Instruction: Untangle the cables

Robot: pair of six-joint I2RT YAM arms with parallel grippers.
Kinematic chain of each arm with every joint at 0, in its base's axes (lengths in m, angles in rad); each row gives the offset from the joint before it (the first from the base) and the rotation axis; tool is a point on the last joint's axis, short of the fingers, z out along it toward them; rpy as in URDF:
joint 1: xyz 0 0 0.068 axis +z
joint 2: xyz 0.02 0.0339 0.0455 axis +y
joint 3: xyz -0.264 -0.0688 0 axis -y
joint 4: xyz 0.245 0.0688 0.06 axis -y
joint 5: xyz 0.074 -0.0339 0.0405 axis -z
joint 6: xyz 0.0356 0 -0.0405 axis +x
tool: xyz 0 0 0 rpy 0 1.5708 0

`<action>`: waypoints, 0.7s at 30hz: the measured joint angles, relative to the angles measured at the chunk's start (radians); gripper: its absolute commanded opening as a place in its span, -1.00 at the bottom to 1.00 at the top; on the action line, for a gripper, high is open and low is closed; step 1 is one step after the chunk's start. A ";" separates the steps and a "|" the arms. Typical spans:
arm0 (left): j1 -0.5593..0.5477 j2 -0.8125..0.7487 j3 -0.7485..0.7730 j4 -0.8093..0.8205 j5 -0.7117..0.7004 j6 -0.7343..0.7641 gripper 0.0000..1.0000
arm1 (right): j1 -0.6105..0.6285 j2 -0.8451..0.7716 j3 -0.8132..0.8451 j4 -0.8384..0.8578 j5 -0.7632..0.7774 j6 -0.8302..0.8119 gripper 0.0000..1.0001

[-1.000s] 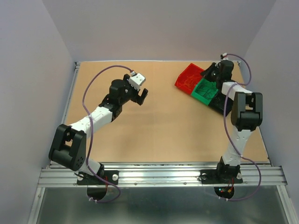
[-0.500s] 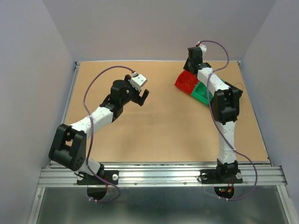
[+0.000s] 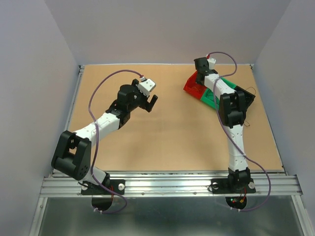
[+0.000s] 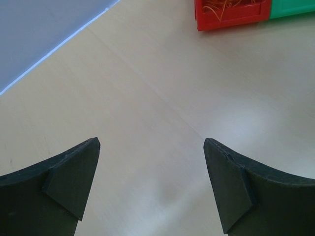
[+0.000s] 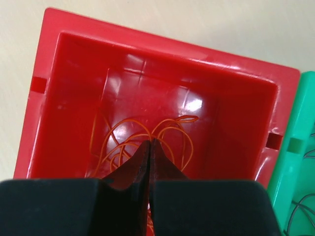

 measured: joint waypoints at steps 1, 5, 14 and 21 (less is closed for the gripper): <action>0.000 0.000 0.000 0.000 0.000 0.002 0.98 | 0.000 0.000 0.000 -0.001 0.002 0.002 -0.99; 0.000 0.000 0.000 -0.001 -0.002 0.005 0.98 | 0.000 -0.002 -0.001 -0.002 0.007 0.012 -0.91; -0.007 0.000 0.000 -0.002 -0.005 0.010 0.98 | 0.000 -0.025 -0.035 0.022 -0.037 0.019 -0.17; -0.007 -0.003 -0.004 0.005 -0.028 0.013 0.98 | 0.008 -0.292 -0.369 0.169 -0.066 -0.002 0.13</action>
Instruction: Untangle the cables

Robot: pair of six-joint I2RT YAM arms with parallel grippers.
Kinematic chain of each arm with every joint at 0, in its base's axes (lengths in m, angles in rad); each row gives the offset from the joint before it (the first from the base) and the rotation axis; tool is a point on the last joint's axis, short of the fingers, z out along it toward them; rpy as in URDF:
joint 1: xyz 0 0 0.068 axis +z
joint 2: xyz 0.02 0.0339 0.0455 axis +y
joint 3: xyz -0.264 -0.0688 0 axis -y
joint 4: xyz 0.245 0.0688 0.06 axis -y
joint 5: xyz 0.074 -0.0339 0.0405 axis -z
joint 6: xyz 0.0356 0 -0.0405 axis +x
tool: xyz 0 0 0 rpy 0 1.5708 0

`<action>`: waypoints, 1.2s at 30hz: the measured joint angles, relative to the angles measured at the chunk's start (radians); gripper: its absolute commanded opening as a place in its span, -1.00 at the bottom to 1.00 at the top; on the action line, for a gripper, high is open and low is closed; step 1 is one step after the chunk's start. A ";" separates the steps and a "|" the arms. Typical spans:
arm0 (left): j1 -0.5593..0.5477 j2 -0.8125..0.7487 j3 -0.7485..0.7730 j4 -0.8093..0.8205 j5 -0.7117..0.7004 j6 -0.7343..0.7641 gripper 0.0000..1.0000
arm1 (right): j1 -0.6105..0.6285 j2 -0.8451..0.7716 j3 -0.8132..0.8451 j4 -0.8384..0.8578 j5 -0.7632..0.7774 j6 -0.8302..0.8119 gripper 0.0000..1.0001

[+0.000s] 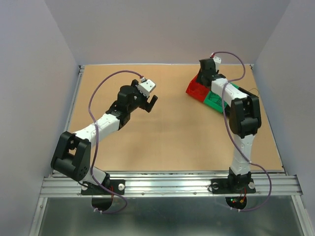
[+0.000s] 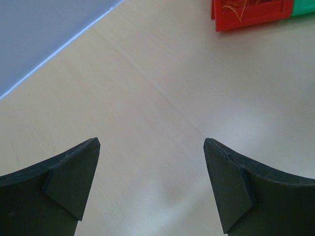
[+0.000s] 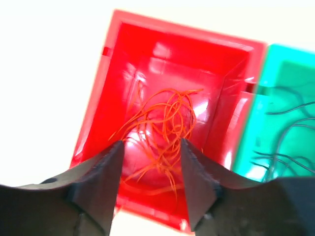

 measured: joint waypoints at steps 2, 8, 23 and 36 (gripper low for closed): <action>0.000 -0.007 -0.009 0.005 -0.009 0.000 0.98 | 0.000 -0.082 -0.076 0.063 -0.010 -0.012 0.20; 0.001 -0.052 -0.051 0.033 -0.048 -0.002 0.98 | 0.000 -0.296 -0.283 0.249 -0.050 -0.060 0.76; 0.132 -0.447 -0.250 0.247 -0.083 -0.188 0.97 | 0.000 -1.334 -1.023 0.629 -0.330 -0.220 0.94; 0.132 -0.841 -0.502 0.418 0.003 -0.232 0.98 | 0.000 -1.771 -1.100 0.437 -0.387 -0.219 0.97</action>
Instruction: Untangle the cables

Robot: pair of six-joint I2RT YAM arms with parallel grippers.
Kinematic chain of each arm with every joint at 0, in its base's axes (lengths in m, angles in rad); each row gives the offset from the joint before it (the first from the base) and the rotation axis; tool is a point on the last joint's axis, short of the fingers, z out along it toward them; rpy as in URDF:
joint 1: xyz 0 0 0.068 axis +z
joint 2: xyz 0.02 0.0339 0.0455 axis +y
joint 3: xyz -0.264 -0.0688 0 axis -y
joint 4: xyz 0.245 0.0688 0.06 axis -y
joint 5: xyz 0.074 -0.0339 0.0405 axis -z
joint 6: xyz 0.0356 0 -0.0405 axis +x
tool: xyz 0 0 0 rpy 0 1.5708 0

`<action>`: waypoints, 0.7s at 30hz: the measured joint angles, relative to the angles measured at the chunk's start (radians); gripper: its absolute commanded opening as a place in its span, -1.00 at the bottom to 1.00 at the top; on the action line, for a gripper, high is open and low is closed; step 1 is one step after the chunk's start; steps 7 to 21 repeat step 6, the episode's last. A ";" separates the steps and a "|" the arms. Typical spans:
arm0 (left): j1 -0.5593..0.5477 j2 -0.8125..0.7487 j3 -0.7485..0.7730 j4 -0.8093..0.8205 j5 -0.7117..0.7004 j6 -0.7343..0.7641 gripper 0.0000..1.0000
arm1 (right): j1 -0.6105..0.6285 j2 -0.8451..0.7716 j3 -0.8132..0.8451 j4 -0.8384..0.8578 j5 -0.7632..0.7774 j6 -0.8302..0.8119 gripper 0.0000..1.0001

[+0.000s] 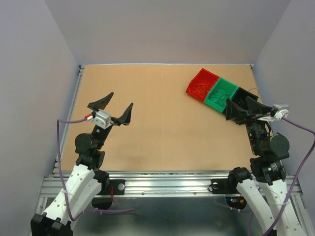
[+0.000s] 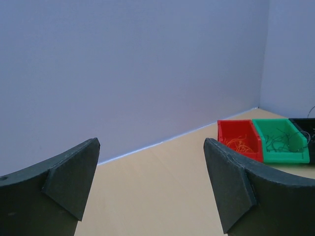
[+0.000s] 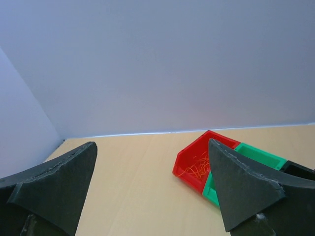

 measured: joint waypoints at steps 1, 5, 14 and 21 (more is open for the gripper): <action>0.000 -0.019 -0.014 0.009 0.013 0.007 0.98 | 0.000 -0.019 -0.003 -0.017 -0.002 0.000 0.97; -0.001 -0.097 -0.053 0.037 0.174 0.068 0.98 | 0.000 -0.076 -0.004 -0.045 -0.016 0.000 0.96; -0.001 -0.107 -0.053 0.038 0.217 0.090 0.98 | 0.000 -0.080 -0.004 -0.047 -0.017 0.000 0.98; -0.001 -0.107 -0.053 0.038 0.217 0.090 0.98 | 0.000 -0.080 -0.004 -0.047 -0.017 0.000 0.98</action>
